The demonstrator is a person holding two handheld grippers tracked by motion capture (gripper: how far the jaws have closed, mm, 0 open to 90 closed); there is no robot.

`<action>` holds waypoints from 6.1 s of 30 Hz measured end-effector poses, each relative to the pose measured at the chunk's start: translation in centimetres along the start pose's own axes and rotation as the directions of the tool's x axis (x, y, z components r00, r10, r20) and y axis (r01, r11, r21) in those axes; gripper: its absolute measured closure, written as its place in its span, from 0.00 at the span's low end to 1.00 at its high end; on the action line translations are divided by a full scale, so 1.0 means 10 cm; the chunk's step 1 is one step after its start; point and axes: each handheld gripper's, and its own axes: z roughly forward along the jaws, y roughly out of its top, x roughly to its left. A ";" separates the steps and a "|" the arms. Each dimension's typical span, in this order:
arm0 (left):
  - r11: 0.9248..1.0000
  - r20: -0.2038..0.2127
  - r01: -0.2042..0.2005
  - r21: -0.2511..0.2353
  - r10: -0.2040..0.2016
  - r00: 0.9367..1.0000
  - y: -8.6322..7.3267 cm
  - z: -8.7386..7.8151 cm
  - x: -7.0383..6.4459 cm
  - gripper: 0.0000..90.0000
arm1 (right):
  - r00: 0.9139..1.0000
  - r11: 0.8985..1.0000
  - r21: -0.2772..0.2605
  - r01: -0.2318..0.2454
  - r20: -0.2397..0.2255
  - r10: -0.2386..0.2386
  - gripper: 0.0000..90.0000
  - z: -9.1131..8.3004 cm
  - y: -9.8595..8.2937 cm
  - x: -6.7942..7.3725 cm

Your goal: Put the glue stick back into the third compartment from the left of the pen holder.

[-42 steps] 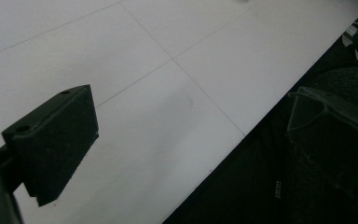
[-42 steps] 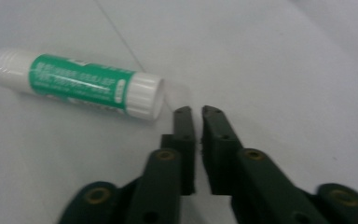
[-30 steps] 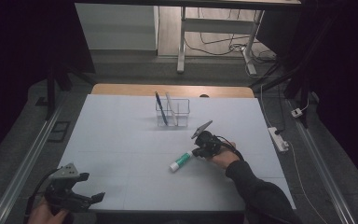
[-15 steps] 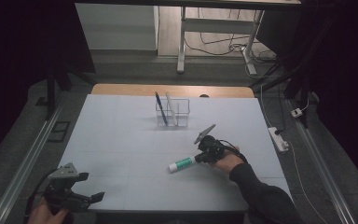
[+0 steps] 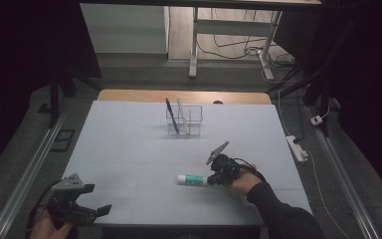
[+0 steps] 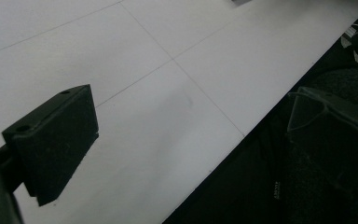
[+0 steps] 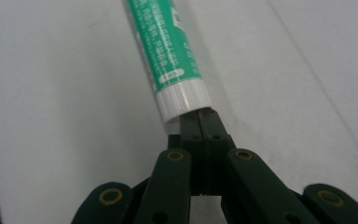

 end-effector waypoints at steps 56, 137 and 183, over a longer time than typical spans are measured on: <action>1.000 0.000 0.000 0.006 0.000 1.000 0.00 0.01 0.00 0.02 | 0.992 0.988 -0.156 -0.006 0.127 0.026 0.00 0.15 0.55 0.32; 1.000 0.004 -0.002 0.008 0.002 1.000 0.00 0.01 0.01 0.02 | 0.970 0.900 -0.434 -0.049 0.193 0.146 0.72 -0.41 0.89 -0.12; 1.000 0.014 -0.005 0.005 0.005 1.000 0.00 0.00 0.01 0.02 | 0.901 0.768 -0.629 -0.122 0.255 0.352 0.72 -0.49 1.29 -0.90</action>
